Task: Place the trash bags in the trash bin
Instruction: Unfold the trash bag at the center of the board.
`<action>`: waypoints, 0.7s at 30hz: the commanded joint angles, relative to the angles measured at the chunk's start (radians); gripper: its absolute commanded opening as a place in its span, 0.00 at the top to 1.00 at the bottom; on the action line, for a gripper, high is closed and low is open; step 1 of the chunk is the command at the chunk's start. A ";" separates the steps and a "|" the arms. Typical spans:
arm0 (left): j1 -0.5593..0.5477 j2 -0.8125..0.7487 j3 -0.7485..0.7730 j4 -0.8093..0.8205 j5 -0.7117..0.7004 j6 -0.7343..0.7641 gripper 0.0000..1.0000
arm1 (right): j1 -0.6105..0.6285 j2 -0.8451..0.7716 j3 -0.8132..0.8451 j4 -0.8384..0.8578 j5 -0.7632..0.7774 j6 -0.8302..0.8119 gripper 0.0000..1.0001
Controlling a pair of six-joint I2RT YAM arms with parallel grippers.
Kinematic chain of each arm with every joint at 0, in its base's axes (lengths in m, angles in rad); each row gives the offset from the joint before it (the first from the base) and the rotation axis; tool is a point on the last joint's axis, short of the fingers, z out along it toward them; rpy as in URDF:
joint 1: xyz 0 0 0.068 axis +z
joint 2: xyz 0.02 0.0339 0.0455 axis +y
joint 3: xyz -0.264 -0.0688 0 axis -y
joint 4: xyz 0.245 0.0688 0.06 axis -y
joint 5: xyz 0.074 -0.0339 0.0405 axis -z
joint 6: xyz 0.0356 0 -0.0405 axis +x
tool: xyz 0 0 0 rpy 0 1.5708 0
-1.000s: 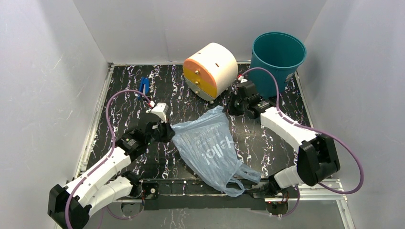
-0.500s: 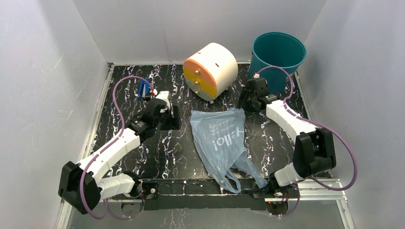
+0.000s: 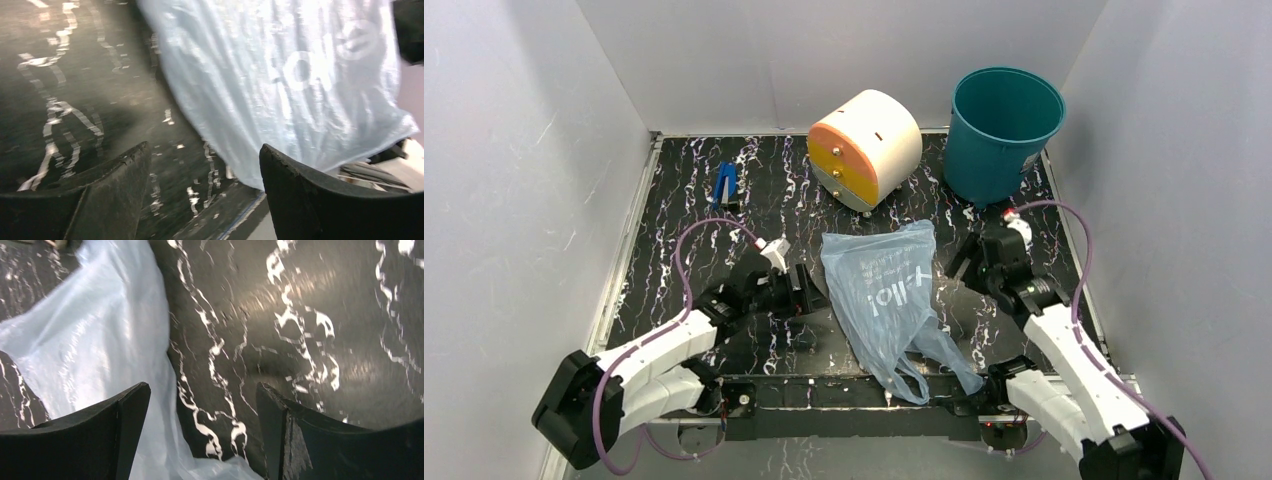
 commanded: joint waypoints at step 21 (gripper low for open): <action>-0.222 0.397 0.016 0.501 -0.215 -0.295 0.36 | -0.003 -0.109 -0.124 0.045 -0.208 0.124 0.15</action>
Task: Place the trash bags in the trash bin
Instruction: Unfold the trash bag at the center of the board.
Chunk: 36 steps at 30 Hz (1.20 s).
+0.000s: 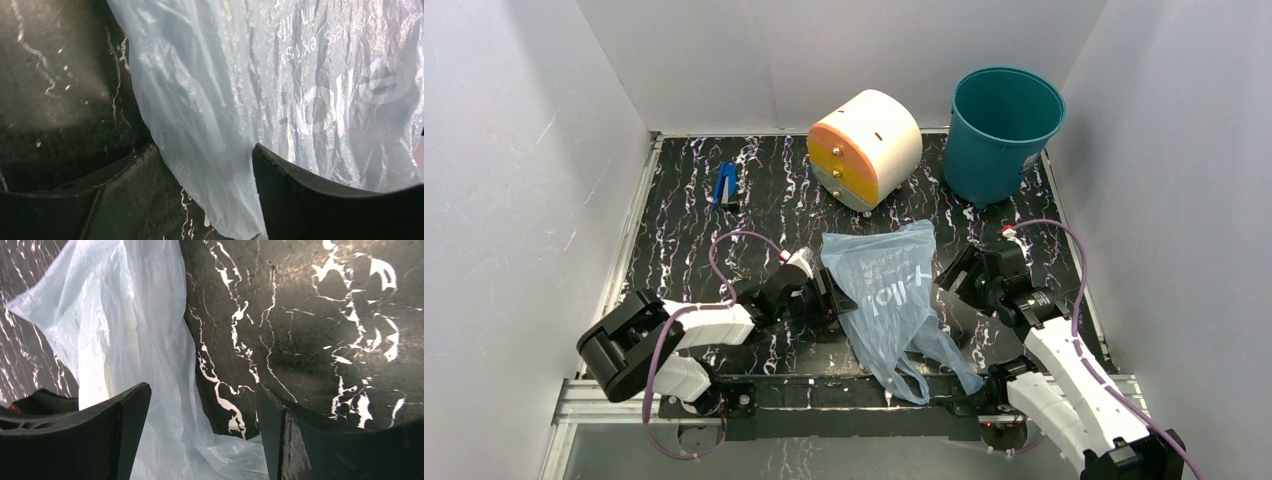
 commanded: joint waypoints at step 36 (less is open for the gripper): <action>0.300 -0.088 0.116 -0.466 0.108 0.475 1.00 | 0.316 0.779 0.093 0.736 -0.534 0.048 0.32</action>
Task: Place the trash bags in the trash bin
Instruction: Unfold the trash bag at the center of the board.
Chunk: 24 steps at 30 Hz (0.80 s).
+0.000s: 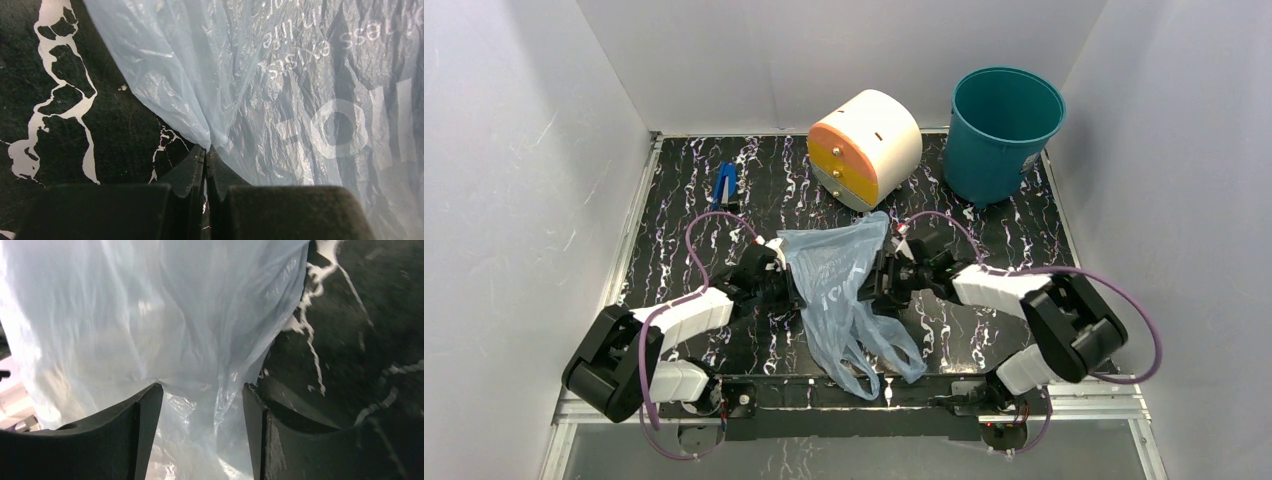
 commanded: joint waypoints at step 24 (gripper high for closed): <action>0.032 -0.129 0.151 -0.256 -0.207 0.103 1.00 | -0.193 -0.289 0.051 -0.373 0.579 -0.177 0.97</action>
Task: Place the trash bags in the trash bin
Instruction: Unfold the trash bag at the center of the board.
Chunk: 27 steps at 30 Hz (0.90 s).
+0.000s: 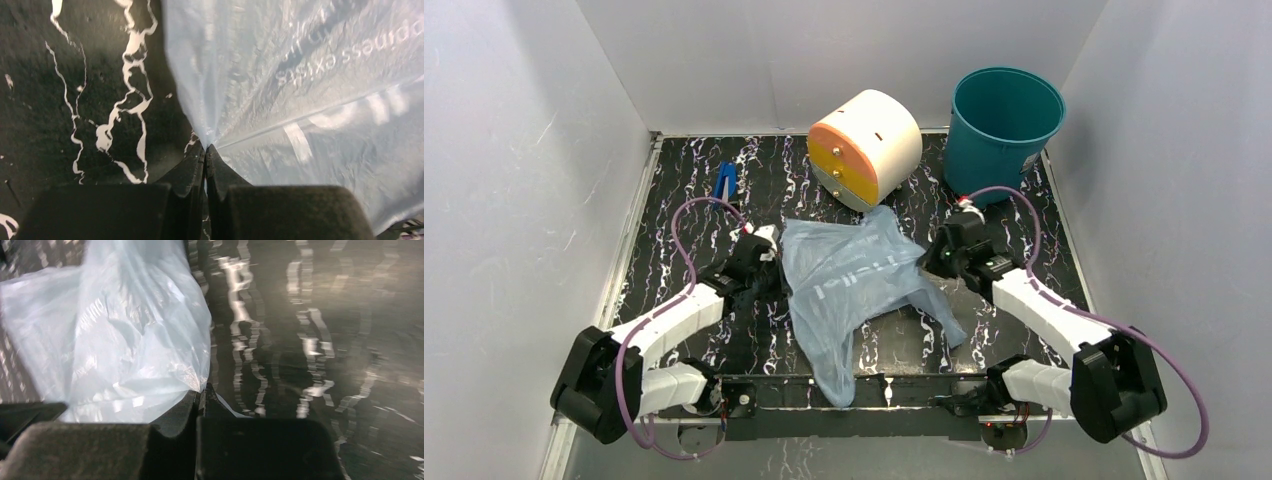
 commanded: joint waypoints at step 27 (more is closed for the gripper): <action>0.057 -0.189 0.004 -0.096 -0.014 -0.084 0.38 | 0.030 0.037 0.158 0.116 -0.049 -0.243 0.29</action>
